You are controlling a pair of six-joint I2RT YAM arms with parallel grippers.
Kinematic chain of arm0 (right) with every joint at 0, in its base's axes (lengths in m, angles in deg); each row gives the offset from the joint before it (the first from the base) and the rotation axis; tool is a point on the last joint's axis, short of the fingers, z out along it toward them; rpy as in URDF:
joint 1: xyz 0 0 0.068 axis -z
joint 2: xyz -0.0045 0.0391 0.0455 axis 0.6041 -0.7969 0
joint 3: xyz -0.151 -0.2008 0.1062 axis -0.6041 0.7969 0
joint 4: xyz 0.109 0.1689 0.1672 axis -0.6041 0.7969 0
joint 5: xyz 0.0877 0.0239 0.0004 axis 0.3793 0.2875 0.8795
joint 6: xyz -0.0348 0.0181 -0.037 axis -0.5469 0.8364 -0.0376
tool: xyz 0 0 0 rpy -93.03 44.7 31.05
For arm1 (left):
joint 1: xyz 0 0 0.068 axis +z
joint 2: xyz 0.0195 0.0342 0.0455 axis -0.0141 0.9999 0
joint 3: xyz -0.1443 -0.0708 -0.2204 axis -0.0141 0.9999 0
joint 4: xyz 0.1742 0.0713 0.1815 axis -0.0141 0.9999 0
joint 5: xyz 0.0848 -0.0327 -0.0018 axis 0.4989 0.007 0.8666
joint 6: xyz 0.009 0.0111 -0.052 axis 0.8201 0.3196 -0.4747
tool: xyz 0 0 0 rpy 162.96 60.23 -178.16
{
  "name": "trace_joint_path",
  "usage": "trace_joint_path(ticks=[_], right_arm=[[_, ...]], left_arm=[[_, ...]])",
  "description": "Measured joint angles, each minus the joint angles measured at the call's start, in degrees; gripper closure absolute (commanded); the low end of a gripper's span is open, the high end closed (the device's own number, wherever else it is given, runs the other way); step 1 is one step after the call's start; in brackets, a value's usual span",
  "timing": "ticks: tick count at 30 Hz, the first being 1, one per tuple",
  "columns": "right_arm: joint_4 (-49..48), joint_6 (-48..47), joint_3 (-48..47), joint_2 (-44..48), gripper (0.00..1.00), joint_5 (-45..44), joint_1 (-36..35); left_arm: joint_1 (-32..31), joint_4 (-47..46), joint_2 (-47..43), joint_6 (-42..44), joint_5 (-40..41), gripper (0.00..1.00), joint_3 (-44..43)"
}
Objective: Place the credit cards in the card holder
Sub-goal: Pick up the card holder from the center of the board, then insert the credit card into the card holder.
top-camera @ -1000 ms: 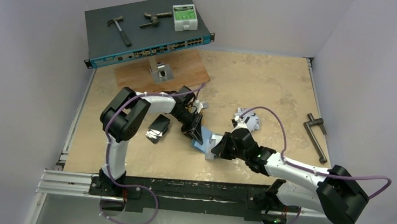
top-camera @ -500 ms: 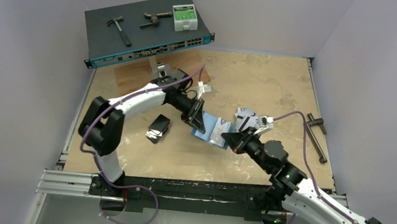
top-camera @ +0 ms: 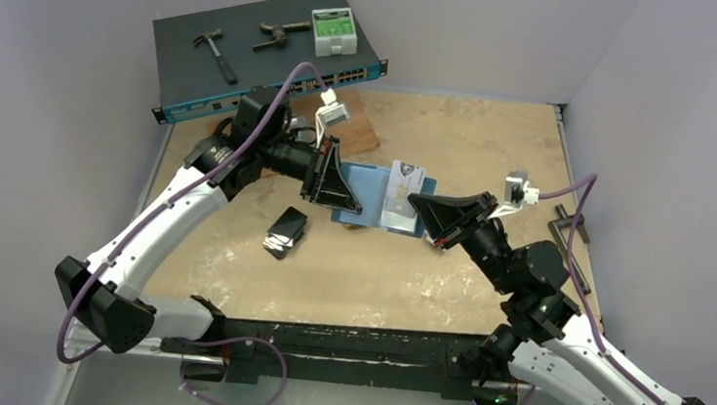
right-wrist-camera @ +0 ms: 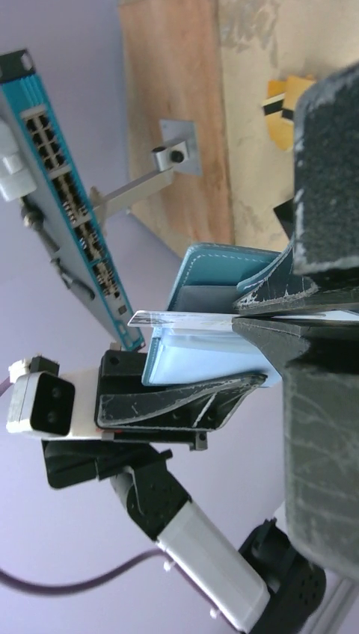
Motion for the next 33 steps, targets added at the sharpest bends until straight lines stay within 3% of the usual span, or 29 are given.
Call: trace_joint_path(ticks=[13,33], right_arm=[[-8.7,0.5,-0.3,0.6,1.00,4.3,0.0],[-21.4,11.5,1.8,-3.1,1.00,3.3,0.1]], left_arm=[[-0.5,-7.7,-4.9,-7.0,-2.6,1.00,0.5],[-1.4,-11.3,-7.1,-8.4,-0.5,1.00,0.5]])
